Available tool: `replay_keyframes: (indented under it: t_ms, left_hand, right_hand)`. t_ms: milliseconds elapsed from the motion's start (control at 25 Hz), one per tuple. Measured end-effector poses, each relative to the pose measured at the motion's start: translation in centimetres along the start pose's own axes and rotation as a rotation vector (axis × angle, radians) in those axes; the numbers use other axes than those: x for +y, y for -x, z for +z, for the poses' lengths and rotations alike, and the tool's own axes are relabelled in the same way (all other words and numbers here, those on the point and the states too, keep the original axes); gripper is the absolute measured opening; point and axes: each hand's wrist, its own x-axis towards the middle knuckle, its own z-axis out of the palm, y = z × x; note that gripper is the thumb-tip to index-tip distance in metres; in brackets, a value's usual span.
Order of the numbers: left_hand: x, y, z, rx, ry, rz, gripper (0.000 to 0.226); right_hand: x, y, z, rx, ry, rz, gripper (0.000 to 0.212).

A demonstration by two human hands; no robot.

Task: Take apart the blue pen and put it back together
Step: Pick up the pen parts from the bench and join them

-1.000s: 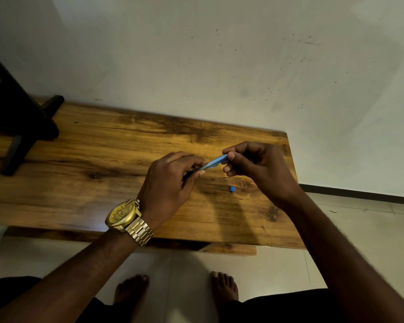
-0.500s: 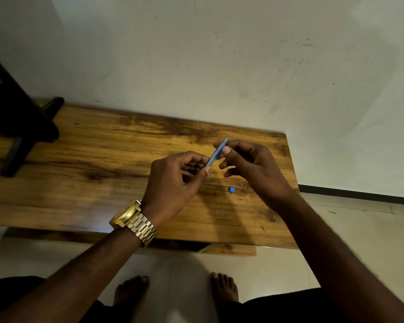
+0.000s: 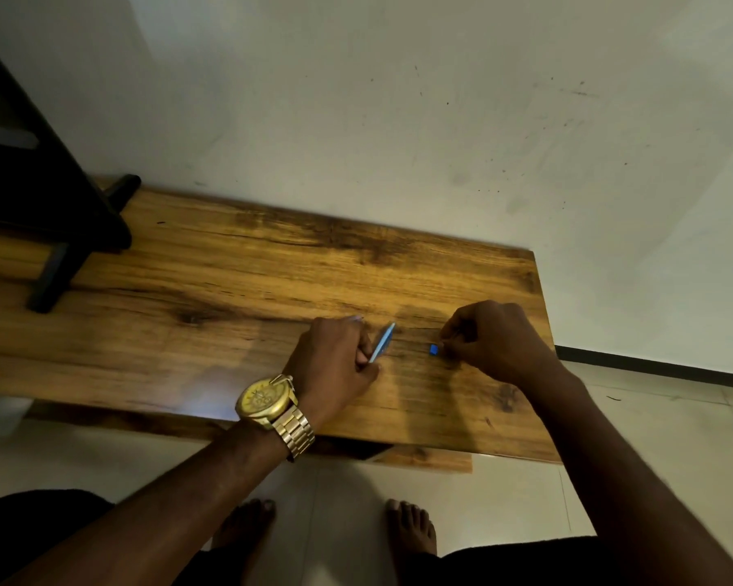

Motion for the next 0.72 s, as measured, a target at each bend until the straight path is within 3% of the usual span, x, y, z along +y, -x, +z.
replay_keyframes:
  t_ms: [200,400,560,720]
  left_hand:
    - [0.2,-0.3,-1.1,-0.026,-0.005,-0.007,0.025]
    - [-2.3,-2.2,-6.5,0.177,-0.127,-0.051,0.02]
    - [-3.8,-2.7,-6.6,0.032,-0.206,-0.022,0.036]
    - [-4.1,-3.1,-5.1,0.008,-0.299,0.018,0.027]
  right_hand:
    - [-0.6,0.0,0.3,-0.074,-0.016,0.012,0.021]
    - [-0.8,0.0,0.5,-0.064,-0.032,0.008,0.021]
    - [-1.2,-0.1,0.7,-0.051,0.003,-0.007,0.013]
    - [-1.6,-0.5,1.0,-0.056,0.047,-0.031,0.007]
